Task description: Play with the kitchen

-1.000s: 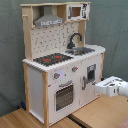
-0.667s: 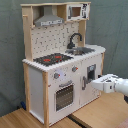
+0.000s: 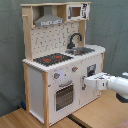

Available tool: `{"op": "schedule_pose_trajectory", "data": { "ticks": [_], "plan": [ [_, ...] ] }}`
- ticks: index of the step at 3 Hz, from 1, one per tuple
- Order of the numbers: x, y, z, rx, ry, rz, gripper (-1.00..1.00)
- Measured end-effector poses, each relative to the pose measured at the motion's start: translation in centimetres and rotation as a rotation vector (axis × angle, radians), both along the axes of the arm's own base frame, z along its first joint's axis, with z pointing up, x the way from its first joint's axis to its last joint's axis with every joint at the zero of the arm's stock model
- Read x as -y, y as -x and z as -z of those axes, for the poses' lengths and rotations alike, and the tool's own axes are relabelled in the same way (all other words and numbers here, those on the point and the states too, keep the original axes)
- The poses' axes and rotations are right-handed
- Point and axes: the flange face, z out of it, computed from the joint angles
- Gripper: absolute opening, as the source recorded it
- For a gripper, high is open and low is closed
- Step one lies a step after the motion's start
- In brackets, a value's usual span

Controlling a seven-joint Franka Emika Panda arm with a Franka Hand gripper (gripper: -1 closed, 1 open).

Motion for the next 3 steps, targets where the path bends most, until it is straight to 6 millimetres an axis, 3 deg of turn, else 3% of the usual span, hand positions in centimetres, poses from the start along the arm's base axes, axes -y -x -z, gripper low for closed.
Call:
{"op": "schedule_pose_trajectory", "data": {
  "ticks": [3],
  "plan": [
    [0.3,-4.7,0.5,0.001,-0.234,0.041,1.00]
  ]
}}
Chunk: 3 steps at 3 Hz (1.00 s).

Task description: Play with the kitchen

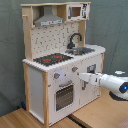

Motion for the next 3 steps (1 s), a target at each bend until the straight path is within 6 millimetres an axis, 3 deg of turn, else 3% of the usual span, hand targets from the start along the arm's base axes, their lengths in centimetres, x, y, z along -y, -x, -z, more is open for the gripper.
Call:
{"op": "schedule_pose_trajectory", "data": {
  "ticks": [1,3],
  "plan": [
    [0.7,-1.6,1.4,-0.010,-0.065,0.030,1.00],
    [3.1,-5.5,1.4,-0.001,-0.221,0.060,1.00]
  ]
}}
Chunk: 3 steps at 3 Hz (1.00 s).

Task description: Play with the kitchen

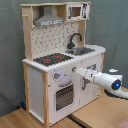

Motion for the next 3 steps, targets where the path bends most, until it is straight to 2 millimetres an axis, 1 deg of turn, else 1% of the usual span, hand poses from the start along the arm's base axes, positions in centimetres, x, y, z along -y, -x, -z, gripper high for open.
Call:
{"op": "schedule_pose_trajectory", "data": {
  "ticks": [2,3],
  "plan": [
    [1.9,-2.4,-0.1,0.011,-0.136,-0.024,1.00],
    [3.3,-2.6,-0.1,0.014,-0.205,-0.043,1.00]
  ]
}}
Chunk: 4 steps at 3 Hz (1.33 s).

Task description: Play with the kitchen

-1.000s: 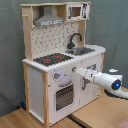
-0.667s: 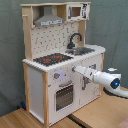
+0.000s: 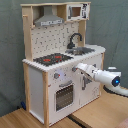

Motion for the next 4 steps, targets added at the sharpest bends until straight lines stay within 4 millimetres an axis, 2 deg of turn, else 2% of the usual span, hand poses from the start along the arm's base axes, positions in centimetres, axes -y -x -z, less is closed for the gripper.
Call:
{"op": "schedule_pose_trajectory", "data": {
  "ticks": [1,2,3,4],
  "plan": [
    [1.2,-0.1,0.1,0.002,-0.078,-0.025,1.00],
    [1.3,-0.9,0.8,-0.006,-0.126,-0.060,1.00],
    [1.1,-2.8,0.8,0.000,-0.179,-0.053,1.00],
    [0.3,-4.8,1.7,-0.011,-0.194,-0.045,1.00]
  ]
}}
